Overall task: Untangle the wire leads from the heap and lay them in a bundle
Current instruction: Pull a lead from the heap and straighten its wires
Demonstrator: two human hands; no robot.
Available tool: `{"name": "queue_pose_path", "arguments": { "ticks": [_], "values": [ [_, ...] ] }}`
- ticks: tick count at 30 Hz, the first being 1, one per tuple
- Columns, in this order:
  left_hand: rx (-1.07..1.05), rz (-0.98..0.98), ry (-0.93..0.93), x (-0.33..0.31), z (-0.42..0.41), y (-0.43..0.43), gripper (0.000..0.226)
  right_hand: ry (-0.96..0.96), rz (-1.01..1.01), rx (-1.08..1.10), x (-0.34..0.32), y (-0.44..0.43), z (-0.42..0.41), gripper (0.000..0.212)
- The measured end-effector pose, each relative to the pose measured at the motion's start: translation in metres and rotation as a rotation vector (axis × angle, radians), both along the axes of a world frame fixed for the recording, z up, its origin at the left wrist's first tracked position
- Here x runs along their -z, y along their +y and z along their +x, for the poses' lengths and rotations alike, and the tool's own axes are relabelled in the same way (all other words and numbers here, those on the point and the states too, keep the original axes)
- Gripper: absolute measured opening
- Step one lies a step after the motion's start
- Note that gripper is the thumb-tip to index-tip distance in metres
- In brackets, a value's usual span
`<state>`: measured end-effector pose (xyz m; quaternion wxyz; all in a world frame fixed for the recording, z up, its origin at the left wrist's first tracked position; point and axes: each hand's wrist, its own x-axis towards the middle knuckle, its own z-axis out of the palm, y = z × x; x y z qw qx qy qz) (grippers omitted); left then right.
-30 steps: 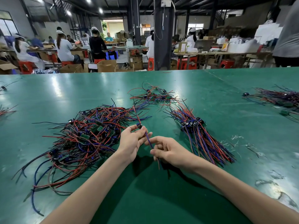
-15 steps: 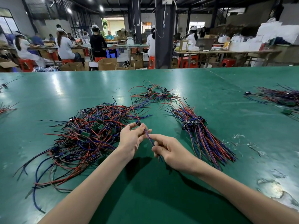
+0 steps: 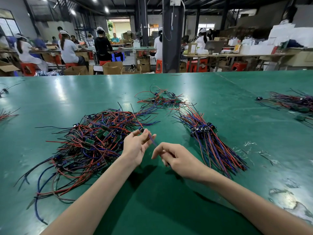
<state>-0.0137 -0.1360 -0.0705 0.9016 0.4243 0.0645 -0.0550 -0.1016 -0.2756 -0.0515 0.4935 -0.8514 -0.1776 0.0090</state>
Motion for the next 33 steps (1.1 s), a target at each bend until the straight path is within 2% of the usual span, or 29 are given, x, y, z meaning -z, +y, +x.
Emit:
{"name": "queue_pose_path", "arguments": {
  "ticks": [3,6,11,16,22,28,33],
  "values": [
    [-0.02,0.011,-0.004,0.001,0.001,-0.001,0.025,0.244,0.091,0.045,0.0,-0.002,0.005,0.032],
    [-0.029,0.015,-0.006,0.001,0.001,-0.001,0.023,0.356,0.155,0.029,-0.005,-0.006,0.005,0.028],
    [-0.062,0.018,-0.01,-0.002,-0.002,0.0,0.021,0.395,0.076,-0.004,-0.009,-0.009,0.003,0.026],
    [-0.098,0.023,-0.044,-0.002,-0.005,0.0,0.022,0.443,0.084,0.04,-0.012,-0.012,0.005,0.028],
    [-0.125,-0.005,-0.044,-0.003,-0.002,0.002,0.014,0.411,0.112,-0.05,-0.014,-0.01,0.002,0.026],
    [-0.167,0.012,-0.042,-0.004,-0.003,0.001,0.013,0.367,0.06,-0.002,-0.014,-0.009,0.002,0.025],
    [-0.199,0.028,-0.044,-0.005,-0.005,0.0,0.024,0.378,0.078,-0.001,-0.012,-0.009,0.004,0.021]
  ]
}}
